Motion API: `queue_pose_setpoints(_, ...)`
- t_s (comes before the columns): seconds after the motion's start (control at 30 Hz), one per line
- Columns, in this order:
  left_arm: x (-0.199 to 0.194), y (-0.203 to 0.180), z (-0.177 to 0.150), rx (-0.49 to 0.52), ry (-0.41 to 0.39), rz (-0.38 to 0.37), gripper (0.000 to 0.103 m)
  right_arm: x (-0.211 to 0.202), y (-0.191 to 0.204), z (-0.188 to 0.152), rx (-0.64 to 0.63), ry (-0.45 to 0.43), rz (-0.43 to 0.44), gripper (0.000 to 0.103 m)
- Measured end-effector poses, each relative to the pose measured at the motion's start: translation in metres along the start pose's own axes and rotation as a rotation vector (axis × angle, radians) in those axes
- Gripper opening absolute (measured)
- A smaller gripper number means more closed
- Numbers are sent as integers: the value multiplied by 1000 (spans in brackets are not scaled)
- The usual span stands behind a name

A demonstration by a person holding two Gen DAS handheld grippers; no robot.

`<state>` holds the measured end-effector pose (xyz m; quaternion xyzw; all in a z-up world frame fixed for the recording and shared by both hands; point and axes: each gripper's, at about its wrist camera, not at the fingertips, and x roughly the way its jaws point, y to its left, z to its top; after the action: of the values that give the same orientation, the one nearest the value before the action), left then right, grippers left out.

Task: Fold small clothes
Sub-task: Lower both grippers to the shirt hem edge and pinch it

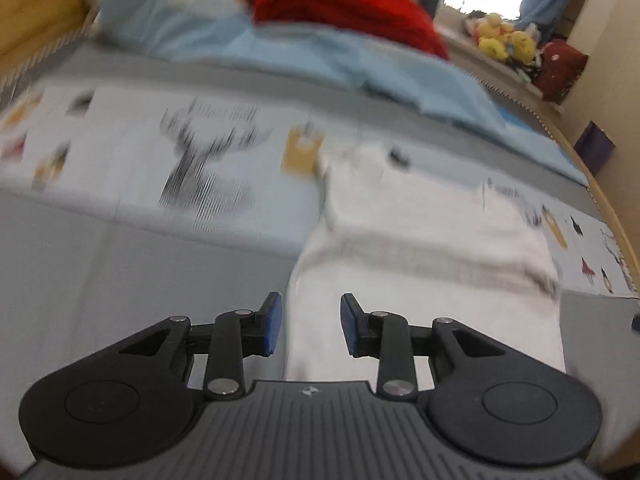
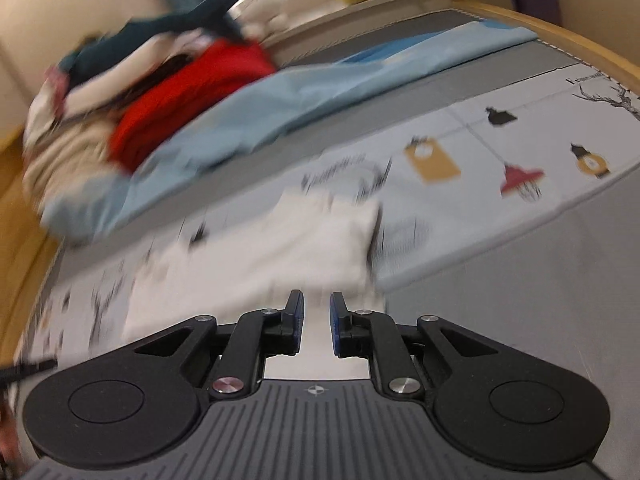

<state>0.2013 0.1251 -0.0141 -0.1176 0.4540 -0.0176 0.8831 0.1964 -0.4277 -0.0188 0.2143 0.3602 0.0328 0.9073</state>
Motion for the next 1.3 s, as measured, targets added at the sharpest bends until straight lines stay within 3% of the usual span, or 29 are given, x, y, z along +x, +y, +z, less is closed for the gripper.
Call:
queue_pose_setpoints(0.1, 14, 35, -46, -113, 231, 26, 35, -29, 3, -51, -38, 66, -26, 14)
queue_pose_setpoints(0.3, 20, 35, -86, 63, 373, 58, 42, -38, -20, -121, 69, 159, -108, 18)
queue_pose_setpoints(0.4, 19, 37, -92, 63, 394, 52, 43, -29, -26, -145, 82, 206, -97, 23)
queue_pose_setpoints(0.5, 18, 37, -94, 24, 394, 42, 43, -12, -37, -166, 140, 311, -173, 23)
queue_pose_setpoints(0.6, 19, 34, -99, 12, 405, 35, 43, -11, -34, -172, 133, 301, -172, 23)
queue_pose_setpoints(0.7, 26, 24, -108, 79, 436, 65, 41, -13, -28, -174, 98, 297, -180, 23)
queue_pose_setpoints(0.77, 26, 20, -111, 112, 429, 83, 26, -13, -28, -175, 80, 309, -176, 20)
queue_pose_setpoints(0.8, 25, 21, -111, 98, 431, 72, 6, -11, -30, -174, 70, 319, -175, 3)
queue_pose_setpoints(0.9, 17, 24, -108, 48, 420, 61, 6, -15, -33, -172, 43, 316, -200, 0)
queue_pose_setpoints(1.0, 1, 17, -107, 31, 381, 24, 6, -34, -43, -158, 102, 241, -225, 0)
queue_pose_setpoints(1.1, -1, 10, -116, 57, 406, 31, 6, -50, -58, -148, 148, 188, -271, 0)
queue_pose_setpoints(1.27, 2, 25, -117, -26, 414, 129, 16, -39, -59, -156, 214, 245, -125, 6)
queue_pose_setpoints(1.3, 1, 28, -116, -48, 410, 126, 19, -33, -55, -160, 203, 274, -115, 19)
